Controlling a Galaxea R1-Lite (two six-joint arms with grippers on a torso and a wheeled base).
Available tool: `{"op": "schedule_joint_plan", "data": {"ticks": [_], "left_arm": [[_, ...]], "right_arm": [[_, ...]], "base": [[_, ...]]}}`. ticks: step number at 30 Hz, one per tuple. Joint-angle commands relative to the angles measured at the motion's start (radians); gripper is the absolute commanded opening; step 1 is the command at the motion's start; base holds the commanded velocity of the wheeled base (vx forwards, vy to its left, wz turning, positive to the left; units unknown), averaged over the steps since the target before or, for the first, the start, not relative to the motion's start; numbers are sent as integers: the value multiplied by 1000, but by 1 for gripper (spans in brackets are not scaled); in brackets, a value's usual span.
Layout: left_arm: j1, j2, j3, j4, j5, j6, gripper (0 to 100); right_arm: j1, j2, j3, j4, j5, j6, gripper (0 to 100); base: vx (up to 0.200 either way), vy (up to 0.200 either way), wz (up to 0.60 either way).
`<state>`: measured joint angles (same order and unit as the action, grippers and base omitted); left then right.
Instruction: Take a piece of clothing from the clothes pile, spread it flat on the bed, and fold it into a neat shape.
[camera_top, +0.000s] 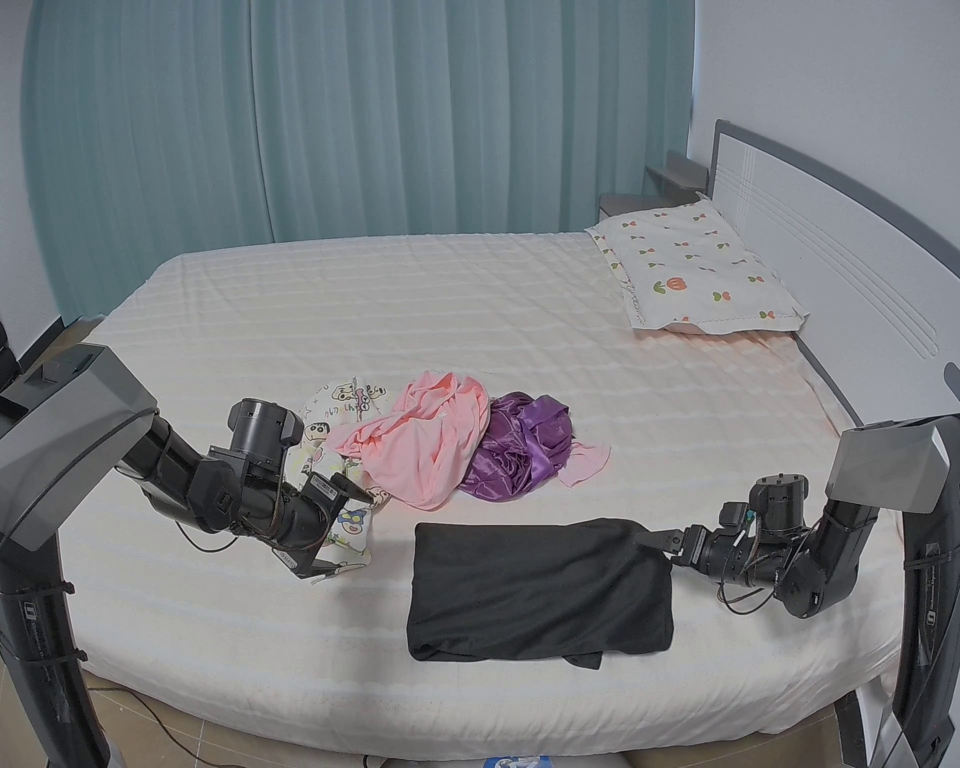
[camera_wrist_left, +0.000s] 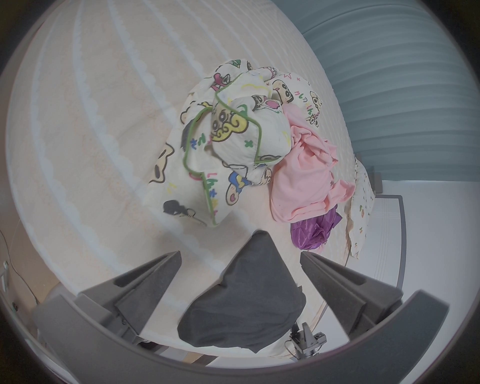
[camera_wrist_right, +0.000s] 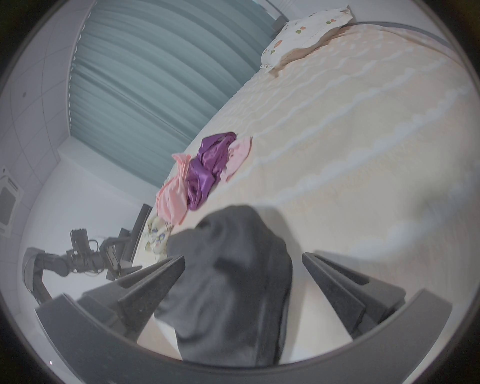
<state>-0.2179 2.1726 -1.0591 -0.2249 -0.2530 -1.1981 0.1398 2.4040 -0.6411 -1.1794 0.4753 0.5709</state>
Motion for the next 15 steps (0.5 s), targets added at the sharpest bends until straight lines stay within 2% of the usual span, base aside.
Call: {"op": "schedule_joint_plan", "data": {"ticks": [1,4,14,15], "left_arm": [[-1,1,1,1,0,0,100],[-1,1,2,1,0,0,100],[-1,1,2,-1,0,0,100],[-1,1,2,-1,0,0,100]], "right_arm": [[-3,-16,77,-8,49,-49,100],[1,-8,100,-34,68,-77,100],[37,7,100,-45,66,-80,100],[43,7,100,-45,63,-80,0]], "base": [[0,0,0],[0,0,0],[0,0,0],[0,0,0]]}}
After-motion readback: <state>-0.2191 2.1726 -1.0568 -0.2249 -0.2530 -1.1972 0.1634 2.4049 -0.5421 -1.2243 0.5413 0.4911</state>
